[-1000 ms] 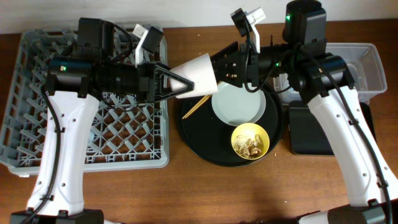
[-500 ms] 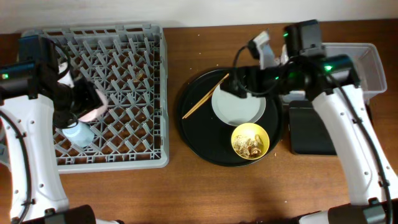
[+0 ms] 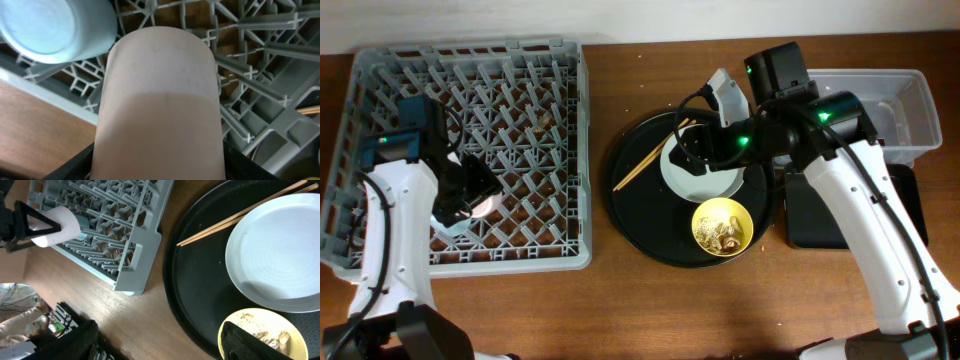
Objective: Sort waste into correct bins and load items into the dishwasher rack
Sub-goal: 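Place the pink cup upside down in the rack with the left gripper, then grasp the yellow bowl with the right gripper and carry it right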
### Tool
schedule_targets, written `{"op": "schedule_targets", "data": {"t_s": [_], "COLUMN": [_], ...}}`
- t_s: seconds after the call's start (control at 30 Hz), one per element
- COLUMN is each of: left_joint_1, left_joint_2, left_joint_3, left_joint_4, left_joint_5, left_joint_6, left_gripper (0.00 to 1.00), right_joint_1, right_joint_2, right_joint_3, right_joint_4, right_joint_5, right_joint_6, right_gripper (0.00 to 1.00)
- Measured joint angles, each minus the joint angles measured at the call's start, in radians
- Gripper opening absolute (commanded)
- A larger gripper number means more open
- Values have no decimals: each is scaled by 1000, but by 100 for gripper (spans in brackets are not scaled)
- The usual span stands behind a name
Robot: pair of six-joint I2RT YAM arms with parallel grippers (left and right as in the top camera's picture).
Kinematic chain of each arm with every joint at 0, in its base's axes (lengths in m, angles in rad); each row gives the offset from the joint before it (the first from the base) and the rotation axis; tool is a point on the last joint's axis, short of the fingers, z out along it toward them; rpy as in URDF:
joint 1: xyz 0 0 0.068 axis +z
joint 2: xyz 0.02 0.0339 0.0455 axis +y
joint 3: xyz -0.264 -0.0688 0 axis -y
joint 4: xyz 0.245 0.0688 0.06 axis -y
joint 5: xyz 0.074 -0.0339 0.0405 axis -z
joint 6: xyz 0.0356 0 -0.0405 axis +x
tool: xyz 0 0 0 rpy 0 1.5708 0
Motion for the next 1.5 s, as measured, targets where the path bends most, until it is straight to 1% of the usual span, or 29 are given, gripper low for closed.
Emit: {"op": "schedule_targets", "data": {"t_s": [0.07,0.1,0.13,0.23,0.3,0.33,0.37,0.5,0.57,0.67,0.73,0.77,0.83,0.87,0.97,1.0,1.1,1.27,1.3,1.4,1.43,1.47,1.5], "left_joint_1": [-1,-1,-1,-1,-2,-2,-2,-2,-2,-2,-2,-2,-2,-2,-2,-2,-2,-2,-2,-2,-2,-2,-2], "left_joint_2": [0,0,0,0,0,0,0,0,0,0,0,0,-2,-3,-8,-13,-19,-19,-19,-19,-19,-19,-19], "left_joint_3": [-35,-55,-82,-148,-153,-153,-153,-153,-148,-67,46,139,310,372,478,492,493,493,493,493,493,493,493], "left_joint_4": [33,51,77,105,111,116,119,137,120,20,-41,-73,-100,-108,-109,-109,-117,-116,-117,-117,-117,-117,-117], "left_joint_5": [15,27,41,74,80,82,82,81,82,85,98,120,183,223,321,345,373,389,389,389,389,389,389], "left_joint_6": [-2,-4,-4,-10,-12,-14,-24,-34,-34,-27,-4,21,103,154,289,325,370,394,396,398,398,398,398], "left_gripper": [65,67,70,74,82,91,94,94,94,96,96,96,96,96,97,99,99,99,99,99,99,99,99], "right_joint_1": [0,0,0,0,0,0,0,0,0,3,22,47,102,129,185,198,205,205,205,205,205,205,205], "right_joint_2": [0,0,0,0,0,0,0,0,0,0,3,11,43,66,158,203,290,335,334,335,335,335,336], "right_joint_3": [0,0,0,0,0,0,0,0,0,0,0,0,-4,-13,-43,-52,-63,-72,-88,-194,-251,-303,-341], "right_joint_4": [0,0,0,0,-2,-6,-11,-22,-23,-24,-29,-31,-26,-17,41,45,-2,-109,-100,0,51,103,145], "right_joint_5": [0,0,0,0,0,0,0,0,0,11,60,108,204,250,360,386,415,433,435,440,436,427,415], "right_joint_6": [0,0,-1,-1,-1,-1,-1,-1,-1,-1,0,12,42,62,106,117,146,187,202,235,244,250,269], "right_gripper": [80,80,80,80,80,80,80,80,79,79,79,78,70,65,62,60,54,54,54,49,46,38,23]}}
